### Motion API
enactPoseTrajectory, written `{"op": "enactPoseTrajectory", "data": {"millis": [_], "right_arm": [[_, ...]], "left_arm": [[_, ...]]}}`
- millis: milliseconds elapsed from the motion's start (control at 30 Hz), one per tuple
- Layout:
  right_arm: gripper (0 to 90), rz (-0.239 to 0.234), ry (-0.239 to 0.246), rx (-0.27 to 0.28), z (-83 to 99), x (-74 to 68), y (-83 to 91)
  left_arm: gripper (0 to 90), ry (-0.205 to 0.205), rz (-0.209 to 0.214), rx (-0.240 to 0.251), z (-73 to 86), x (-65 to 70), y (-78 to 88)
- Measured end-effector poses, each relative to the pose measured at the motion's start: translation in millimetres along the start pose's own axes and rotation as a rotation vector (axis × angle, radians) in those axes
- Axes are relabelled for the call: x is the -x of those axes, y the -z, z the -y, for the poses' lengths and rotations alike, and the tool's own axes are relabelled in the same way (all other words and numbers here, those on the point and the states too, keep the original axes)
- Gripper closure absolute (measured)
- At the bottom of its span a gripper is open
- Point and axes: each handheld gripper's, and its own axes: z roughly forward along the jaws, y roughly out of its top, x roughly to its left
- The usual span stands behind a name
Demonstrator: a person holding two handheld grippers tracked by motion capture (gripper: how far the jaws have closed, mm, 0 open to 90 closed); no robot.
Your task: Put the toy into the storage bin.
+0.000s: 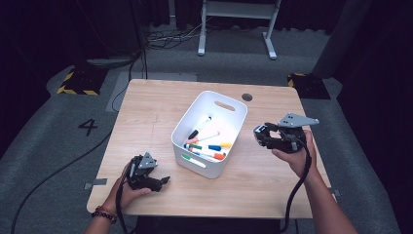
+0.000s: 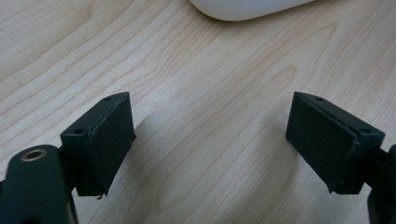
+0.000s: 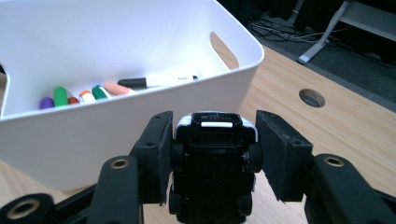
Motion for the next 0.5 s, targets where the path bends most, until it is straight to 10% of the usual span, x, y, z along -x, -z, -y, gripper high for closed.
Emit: {"op": "enactPoseTrajectory", "data": {"millis": [500], "right_arm": [[48.9,-0.023,0.013,0.018,-32.7,4.5,-4.8]], "left_arm": [[15.5,0.000,0.000,0.001,0.0,0.0,0.0]]}}
